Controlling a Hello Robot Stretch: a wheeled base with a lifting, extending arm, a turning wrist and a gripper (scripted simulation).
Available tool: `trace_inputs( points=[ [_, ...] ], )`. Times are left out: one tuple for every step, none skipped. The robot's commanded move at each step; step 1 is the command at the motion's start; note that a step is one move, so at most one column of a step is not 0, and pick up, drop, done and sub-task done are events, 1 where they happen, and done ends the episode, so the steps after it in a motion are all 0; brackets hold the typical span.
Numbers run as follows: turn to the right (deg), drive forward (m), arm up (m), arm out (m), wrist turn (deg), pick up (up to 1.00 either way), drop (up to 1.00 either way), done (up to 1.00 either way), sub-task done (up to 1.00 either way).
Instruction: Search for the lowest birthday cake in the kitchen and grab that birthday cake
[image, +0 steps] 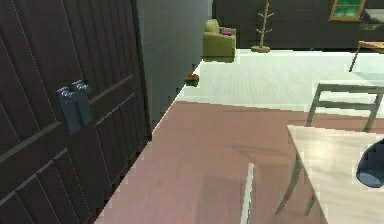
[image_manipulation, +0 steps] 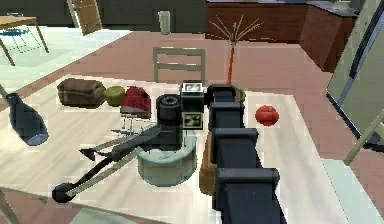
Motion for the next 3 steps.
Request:
trace_inputs(
  points=[
    [0.0, 0.00, 0.00, 0.00, 45.0, 0.00, 0.00, 0.00, 0.00],
    [0.0, 0.00, 0.00, 0.00, 30.0, 0.00, 0.00, 0.00, 0.00],
    [0.0, 0.00, -0.30, 0.00, 0.0, 0.00, 0.00, 0.00, 0.00]
  ],
)
